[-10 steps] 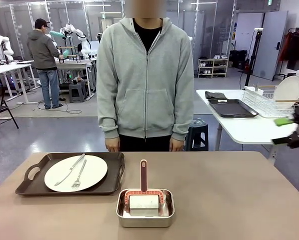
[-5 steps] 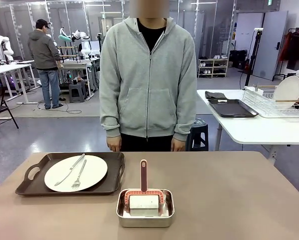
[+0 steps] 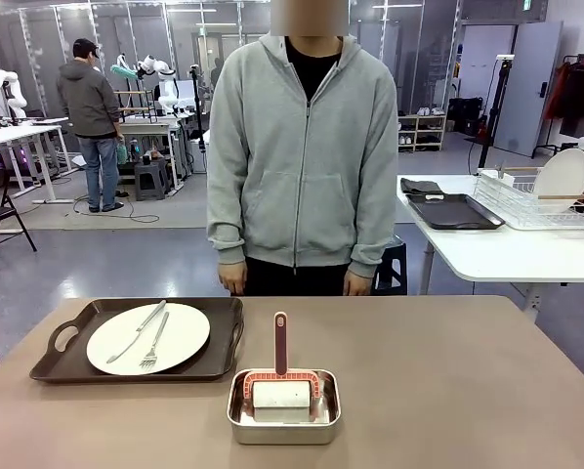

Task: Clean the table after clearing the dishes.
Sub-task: When the right (or left) Handle tray is removed, use the right hand (or left hand) to clean the right (or left) side of the table with the Lint Roller.

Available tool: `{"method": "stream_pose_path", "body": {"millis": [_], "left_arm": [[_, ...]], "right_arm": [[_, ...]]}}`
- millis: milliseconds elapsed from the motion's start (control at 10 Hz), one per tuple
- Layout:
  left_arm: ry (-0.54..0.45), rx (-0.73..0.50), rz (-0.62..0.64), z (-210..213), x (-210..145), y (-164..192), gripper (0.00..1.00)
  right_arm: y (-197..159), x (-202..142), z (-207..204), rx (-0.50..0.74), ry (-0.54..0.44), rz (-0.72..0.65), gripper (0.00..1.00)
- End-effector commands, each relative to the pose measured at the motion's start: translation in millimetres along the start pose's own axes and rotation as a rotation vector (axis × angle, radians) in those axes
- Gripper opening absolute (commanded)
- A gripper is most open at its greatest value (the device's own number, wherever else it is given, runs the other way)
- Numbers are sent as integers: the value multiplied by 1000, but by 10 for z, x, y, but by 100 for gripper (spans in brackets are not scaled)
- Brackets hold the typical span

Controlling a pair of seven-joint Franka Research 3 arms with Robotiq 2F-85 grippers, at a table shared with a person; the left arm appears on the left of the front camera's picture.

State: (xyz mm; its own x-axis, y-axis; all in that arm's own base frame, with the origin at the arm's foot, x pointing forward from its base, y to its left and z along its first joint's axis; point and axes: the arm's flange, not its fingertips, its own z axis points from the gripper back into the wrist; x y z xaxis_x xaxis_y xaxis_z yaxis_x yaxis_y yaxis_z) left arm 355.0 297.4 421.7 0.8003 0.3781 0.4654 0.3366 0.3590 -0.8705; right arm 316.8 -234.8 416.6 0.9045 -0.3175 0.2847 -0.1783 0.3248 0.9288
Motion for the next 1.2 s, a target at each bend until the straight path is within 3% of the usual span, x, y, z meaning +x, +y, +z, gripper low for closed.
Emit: {"method": "stream_pose_path", "body": {"millis": [0,1100], "left_arm": [[1,-4,0,32,-17,-19,100],[1,-4,0,32,-17,-19,100]], "right_arm": [[23,24,61,-16,-16,10,100],[23,24,61,-16,-16,10,100]]}}
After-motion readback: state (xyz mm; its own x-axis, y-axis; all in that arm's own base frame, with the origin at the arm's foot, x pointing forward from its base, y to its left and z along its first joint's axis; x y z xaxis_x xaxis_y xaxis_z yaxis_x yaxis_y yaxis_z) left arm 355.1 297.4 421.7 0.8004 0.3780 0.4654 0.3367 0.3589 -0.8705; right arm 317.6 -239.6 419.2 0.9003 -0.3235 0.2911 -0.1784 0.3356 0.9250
